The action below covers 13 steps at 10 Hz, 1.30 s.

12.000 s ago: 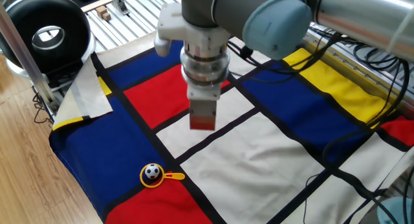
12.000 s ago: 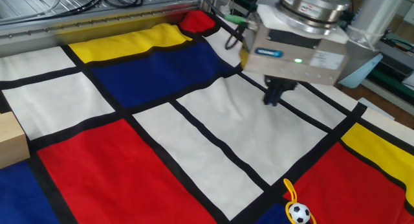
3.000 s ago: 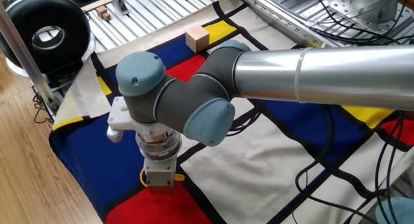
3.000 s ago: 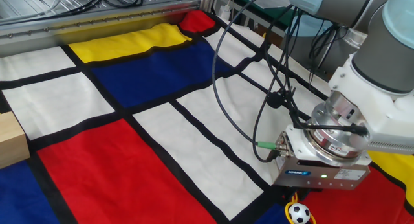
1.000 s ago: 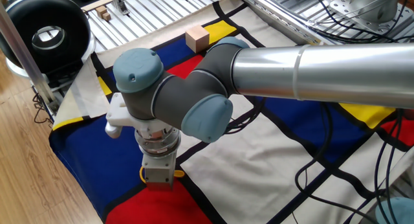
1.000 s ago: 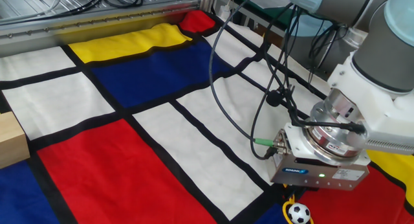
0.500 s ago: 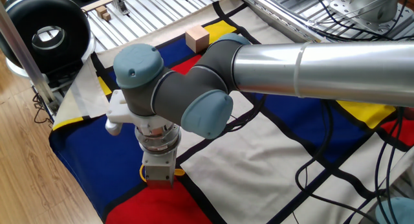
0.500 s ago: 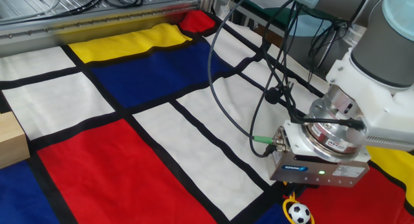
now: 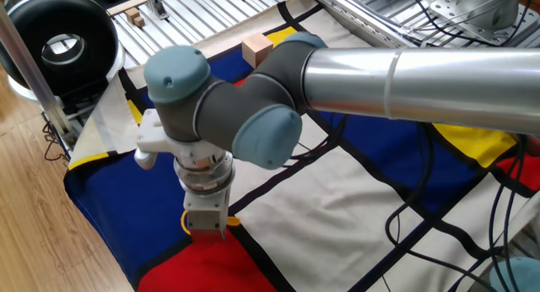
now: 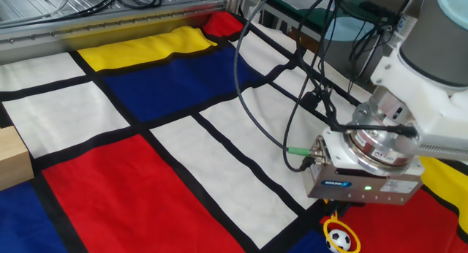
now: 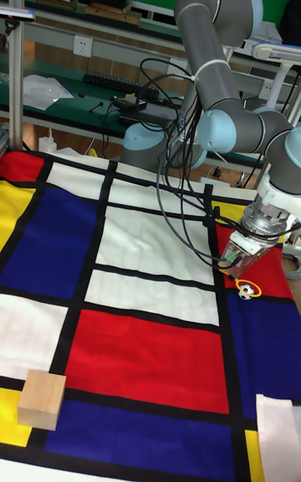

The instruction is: Remove the bubble ring from the ball

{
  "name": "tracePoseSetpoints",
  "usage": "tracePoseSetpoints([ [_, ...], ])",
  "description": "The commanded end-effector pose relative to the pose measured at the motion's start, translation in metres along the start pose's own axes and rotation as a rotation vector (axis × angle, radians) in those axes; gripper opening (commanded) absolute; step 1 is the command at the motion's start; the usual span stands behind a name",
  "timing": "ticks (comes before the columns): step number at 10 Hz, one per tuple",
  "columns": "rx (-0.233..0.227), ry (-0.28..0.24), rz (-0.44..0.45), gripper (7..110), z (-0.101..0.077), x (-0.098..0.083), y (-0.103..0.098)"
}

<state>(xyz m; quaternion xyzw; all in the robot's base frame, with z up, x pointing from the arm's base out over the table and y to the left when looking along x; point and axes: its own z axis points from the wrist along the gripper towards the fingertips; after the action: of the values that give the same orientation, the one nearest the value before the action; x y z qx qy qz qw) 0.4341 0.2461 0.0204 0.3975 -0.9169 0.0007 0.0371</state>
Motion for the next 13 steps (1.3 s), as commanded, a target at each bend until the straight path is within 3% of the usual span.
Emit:
tracePoseSetpoints([
  [1,-0.024,-0.002,0.006,7,-0.018,-0.001,0.0],
  [4,-0.03,-0.022,0.012,7,-0.029,-0.001,-0.005],
  [7,-0.028,-0.023,-0.004,7,-0.053,0.022,-0.019],
  [9,0.026,-0.037,0.034,7,-0.052,0.033,-0.036],
  [11,0.105,-0.014,0.096,7,-0.047,0.046,-0.061],
  [13,0.143,-0.027,0.107,7,-0.033,0.056,-0.083],
])
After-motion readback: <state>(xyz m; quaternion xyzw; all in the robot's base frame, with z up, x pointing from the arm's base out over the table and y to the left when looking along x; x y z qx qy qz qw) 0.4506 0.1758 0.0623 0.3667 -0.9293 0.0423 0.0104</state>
